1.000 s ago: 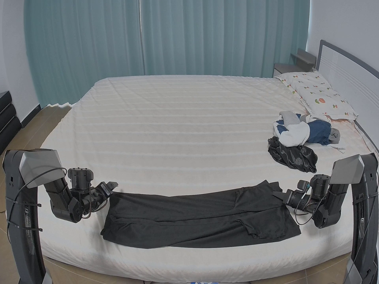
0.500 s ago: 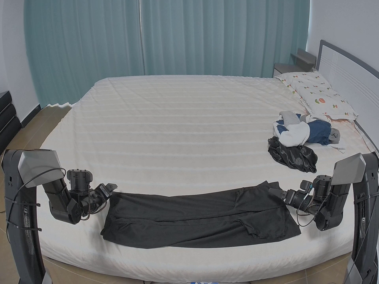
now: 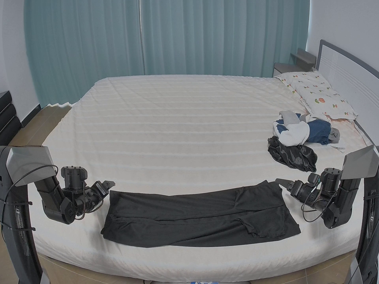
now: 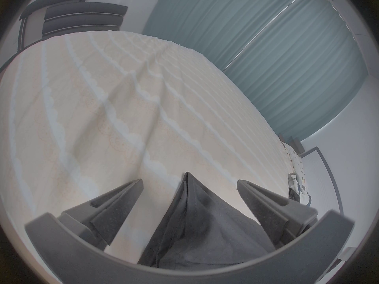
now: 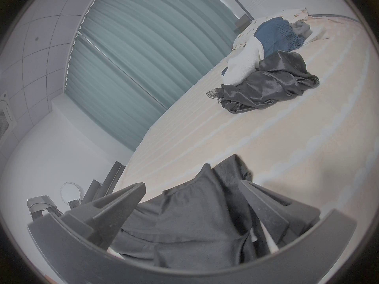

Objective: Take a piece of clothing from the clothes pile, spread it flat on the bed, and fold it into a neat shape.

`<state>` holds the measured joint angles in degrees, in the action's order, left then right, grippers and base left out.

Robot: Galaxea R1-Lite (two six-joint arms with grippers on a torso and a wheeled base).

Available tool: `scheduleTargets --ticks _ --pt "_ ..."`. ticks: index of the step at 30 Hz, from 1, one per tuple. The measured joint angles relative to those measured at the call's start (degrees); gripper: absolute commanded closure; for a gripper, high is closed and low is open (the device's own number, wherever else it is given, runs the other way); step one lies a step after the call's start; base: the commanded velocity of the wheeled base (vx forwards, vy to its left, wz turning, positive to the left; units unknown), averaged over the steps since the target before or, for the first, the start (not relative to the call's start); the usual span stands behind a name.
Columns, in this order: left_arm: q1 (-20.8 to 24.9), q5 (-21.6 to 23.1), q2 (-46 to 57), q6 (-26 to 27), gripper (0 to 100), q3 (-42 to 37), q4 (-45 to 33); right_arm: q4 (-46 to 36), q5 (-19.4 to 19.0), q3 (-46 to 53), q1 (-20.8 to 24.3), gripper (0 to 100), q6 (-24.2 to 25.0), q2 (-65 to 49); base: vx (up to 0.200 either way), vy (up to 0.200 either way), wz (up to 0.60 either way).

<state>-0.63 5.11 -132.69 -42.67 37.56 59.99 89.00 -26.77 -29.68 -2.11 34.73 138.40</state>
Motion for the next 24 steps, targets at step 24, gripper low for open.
scheduleTargets --ticks 24 --pt "5.8 -2.3 7.1 -8.3 0 -15.3 0.0 0.0 10.3 14.0 6.4 0 15.1 -4.9 -0.042 0.0 0.0"
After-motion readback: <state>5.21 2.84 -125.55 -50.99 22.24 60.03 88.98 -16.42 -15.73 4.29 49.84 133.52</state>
